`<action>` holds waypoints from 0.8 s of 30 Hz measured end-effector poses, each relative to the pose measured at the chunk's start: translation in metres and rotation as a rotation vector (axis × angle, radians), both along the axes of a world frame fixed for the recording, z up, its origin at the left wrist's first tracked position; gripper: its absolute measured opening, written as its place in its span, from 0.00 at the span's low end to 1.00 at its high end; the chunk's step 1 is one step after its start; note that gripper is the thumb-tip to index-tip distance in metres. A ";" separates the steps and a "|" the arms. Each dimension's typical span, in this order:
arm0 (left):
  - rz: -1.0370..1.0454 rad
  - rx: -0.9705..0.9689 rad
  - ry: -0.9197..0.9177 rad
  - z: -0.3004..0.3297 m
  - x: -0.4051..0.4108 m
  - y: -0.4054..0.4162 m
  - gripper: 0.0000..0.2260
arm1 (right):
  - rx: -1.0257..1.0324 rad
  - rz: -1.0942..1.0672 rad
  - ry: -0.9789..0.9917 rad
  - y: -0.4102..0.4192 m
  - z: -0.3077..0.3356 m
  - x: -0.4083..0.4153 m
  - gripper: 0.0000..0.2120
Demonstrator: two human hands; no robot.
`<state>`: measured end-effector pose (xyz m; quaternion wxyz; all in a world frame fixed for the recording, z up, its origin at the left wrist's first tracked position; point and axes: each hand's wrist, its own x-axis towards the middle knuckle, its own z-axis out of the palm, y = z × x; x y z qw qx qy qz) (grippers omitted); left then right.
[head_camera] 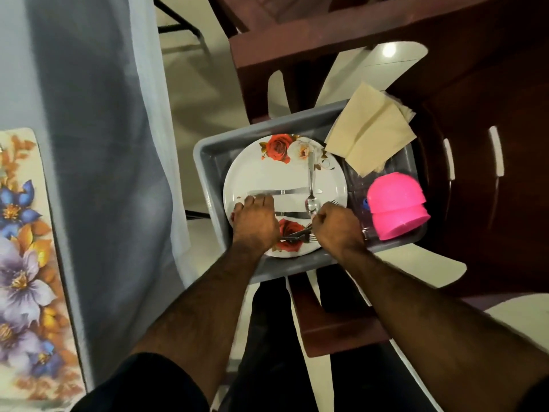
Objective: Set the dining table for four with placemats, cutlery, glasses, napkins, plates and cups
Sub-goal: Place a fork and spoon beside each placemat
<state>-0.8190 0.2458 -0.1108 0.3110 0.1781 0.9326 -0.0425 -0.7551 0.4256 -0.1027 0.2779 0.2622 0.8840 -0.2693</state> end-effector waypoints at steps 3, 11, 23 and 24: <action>-0.060 0.004 0.008 -0.003 -0.003 -0.009 0.19 | 0.081 -0.023 0.037 -0.011 -0.006 -0.013 0.15; -0.128 0.002 -0.077 -0.007 -0.011 -0.006 0.19 | 0.205 -0.040 -0.147 -0.020 -0.025 -0.043 0.21; -0.177 0.051 -0.200 0.012 -0.018 -0.020 0.21 | -0.056 -0.292 -0.090 0.010 -0.023 -0.048 0.05; -0.149 0.066 -0.208 0.014 -0.020 -0.023 0.21 | -0.075 -0.307 -0.057 0.011 -0.022 -0.047 0.05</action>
